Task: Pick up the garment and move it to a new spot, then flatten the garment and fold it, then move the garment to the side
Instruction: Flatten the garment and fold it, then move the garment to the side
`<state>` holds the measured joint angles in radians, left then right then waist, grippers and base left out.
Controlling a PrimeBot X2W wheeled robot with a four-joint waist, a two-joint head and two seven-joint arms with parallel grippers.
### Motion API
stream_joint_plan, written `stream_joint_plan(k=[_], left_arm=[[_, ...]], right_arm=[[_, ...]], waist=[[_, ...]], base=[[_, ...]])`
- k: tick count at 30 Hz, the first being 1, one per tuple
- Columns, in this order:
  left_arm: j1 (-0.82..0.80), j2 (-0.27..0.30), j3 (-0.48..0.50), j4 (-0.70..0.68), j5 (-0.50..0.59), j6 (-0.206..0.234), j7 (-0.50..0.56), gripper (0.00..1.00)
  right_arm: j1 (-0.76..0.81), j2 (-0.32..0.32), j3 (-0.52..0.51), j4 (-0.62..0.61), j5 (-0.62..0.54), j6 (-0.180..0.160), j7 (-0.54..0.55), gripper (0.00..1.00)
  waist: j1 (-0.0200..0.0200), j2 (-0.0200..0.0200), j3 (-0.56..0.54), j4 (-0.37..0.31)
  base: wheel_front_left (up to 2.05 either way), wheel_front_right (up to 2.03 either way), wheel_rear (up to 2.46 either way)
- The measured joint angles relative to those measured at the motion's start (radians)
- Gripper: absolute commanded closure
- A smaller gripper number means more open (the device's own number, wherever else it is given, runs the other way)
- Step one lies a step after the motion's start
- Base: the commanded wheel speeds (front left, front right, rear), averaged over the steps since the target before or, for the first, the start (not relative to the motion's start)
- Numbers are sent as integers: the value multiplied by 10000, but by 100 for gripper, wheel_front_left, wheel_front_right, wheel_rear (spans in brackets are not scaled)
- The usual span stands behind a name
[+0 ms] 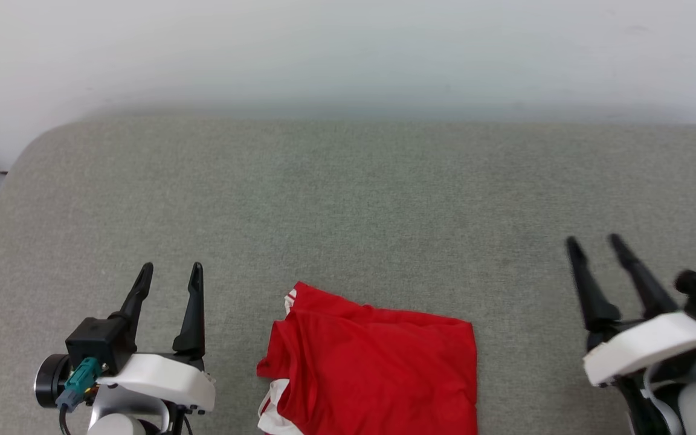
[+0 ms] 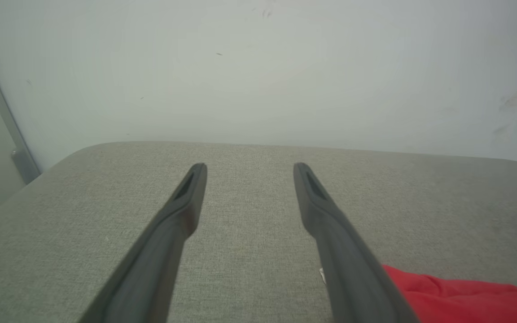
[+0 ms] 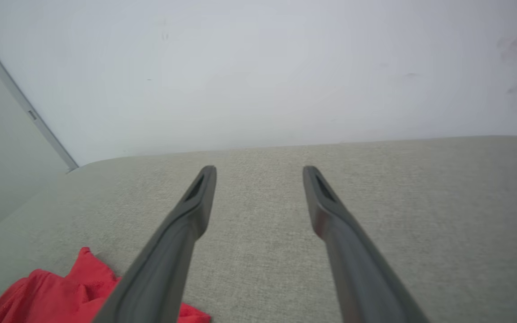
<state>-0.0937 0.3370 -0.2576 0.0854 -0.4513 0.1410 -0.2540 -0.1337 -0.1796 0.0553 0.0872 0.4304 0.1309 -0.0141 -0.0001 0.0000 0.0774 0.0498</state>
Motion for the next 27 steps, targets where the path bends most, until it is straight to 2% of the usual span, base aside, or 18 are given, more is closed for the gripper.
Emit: stream_joint_plan(k=[4, 9, 17, 27], left_arm=[[199, 92, 10, -8, 61, 4, -4, 0], [586, 146, -31, -119, 251, 88, -35, 0], [1219, 88, -8, -215, 305, 176, -58, 0], [1310, -29, 100, -119, 257, 81, -61, 0]], right_arm=[[613, 456, -928, -963, -1396, 0, -318, 0], [1428, 840, -1129, -2002, -2211, 0, -107, 0], [2592, 1129, -1264, -2729, -2510, 0, 303, 0], [2774, 1235, -1386, -2876, -2454, 0, 803, 0]], waist=[[0, 0, -253, -162], [0, 0, -597, -306], [-1, 0, -983, -393], [0, 0, -1099, -420]], base=[[0, 0, 0], [0, 0, 0], [0, 0, 0], [0, 0, 0]])
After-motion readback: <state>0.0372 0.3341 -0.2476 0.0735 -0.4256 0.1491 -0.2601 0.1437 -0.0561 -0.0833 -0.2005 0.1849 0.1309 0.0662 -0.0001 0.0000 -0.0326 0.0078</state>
